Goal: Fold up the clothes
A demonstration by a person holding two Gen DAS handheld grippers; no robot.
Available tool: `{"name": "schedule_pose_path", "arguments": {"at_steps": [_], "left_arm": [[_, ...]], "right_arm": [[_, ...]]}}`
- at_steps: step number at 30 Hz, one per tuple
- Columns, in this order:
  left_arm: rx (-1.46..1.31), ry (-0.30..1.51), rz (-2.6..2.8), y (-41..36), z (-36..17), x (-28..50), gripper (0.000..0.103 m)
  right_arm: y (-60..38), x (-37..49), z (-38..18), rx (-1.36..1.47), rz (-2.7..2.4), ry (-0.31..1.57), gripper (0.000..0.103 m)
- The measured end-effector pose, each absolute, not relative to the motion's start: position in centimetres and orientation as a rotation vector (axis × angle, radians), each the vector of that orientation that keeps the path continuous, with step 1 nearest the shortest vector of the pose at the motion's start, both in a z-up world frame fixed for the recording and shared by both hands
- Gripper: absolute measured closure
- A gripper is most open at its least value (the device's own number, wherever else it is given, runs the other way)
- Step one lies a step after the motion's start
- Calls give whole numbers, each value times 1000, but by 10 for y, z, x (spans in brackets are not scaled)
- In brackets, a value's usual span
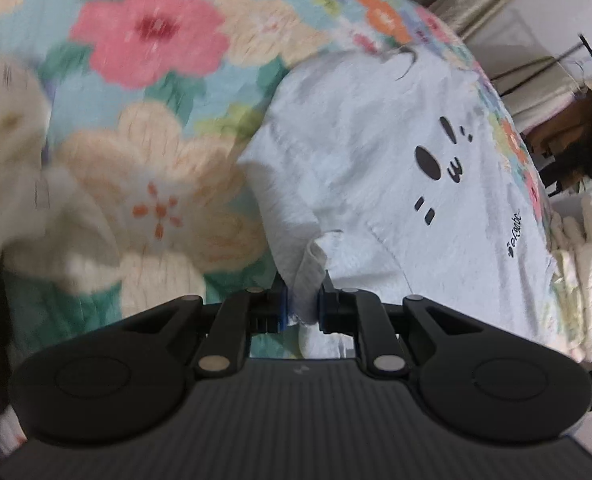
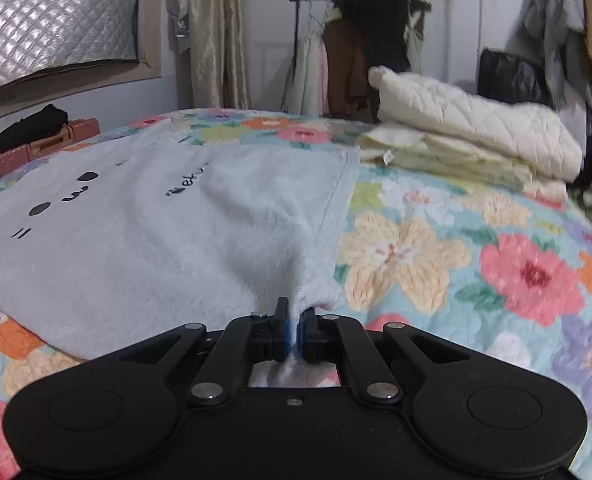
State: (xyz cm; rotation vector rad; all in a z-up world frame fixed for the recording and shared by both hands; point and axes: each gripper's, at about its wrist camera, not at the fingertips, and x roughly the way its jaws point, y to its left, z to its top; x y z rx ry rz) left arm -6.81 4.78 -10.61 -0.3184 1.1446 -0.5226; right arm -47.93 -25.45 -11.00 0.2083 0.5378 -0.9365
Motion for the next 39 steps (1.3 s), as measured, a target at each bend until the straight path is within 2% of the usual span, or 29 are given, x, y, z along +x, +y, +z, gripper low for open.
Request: {"name": "schedule_pose_path", "arguments": {"at_steps": [6, 9, 11, 14, 18, 20, 26, 31, 34, 37, 38, 39], "left_arm": [[-210, 970, -574, 36, -76, -82, 93], [-209, 797, -668, 37, -36, -93, 93], [-249, 749, -707, 43, -19, -97, 93], [-267, 847, -672, 51, -36, -99, 93], [-203, 1132, -570, 43, -97, -90, 93], [-184, 1199, -581, 37, -109, -87, 93], [-59, 1066, -604, 24, -77, -91, 93], [-130, 1065, -598, 39, -66, -93, 93], [-144, 1046, -591, 44, -61, -96, 92], [-125, 1092, -559, 45, -72, -94, 91], [-109, 1114, -556, 46, -76, -94, 90], [-93, 1137, -561, 46, -79, -94, 90]], "right_arm": [[-266, -483, -117, 288, -928, 548, 98], [-265, -487, -85, 268, -915, 440, 99], [-252, -490, -49, 181, -909, 351, 99], [-245, -496, -43, 150, -926, 391, 99], [-264, -506, -102, 287, -991, 549, 99], [-269, -510, -125, 318, -1016, 601, 99], [-273, -510, -126, 336, -988, 599, 99], [-266, -511, -119, 318, -985, 573, 98], [-272, -509, -127, 323, -985, 633, 97], [-284, -517, -141, 450, -1014, 658, 94], [-285, -520, -142, 474, -1028, 651, 90], [-284, -521, -137, 469, -1056, 650, 81]]}}
